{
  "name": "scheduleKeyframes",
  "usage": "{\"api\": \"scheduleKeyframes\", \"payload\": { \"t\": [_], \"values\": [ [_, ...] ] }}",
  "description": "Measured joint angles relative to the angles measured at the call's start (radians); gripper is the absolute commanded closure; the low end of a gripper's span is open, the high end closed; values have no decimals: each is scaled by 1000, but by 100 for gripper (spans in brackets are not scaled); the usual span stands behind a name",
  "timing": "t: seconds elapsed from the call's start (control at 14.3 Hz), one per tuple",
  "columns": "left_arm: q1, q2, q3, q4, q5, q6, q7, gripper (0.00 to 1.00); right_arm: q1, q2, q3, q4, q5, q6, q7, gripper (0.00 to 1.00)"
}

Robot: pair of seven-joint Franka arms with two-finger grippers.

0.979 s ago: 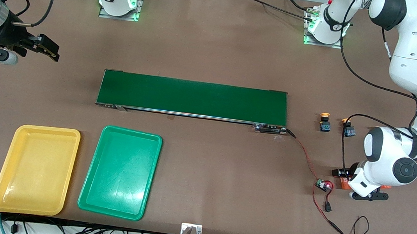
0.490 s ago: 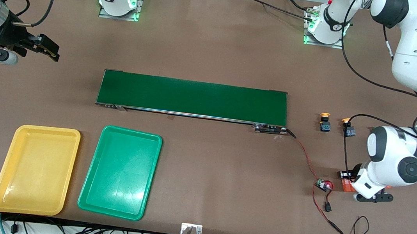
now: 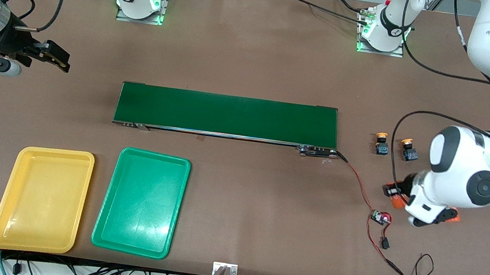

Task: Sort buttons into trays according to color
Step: 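Carry the orange cylinder onto the conveyor belt and open the left gripper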

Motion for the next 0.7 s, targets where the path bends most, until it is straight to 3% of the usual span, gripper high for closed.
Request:
{"api": "scheduleKeyframes", "payload": {
  "t": [0.42, 0.7],
  "values": [
    [-3, -125, -185, -205, 0, -8, -457, 74, 0, 0, 0, 0, 0, 0, 0, 0],
    [-4, -127, -270, -245, -64, -18, -877, 75, 0, 0, 0, 0, 0, 0, 0, 0]
  ]
}}
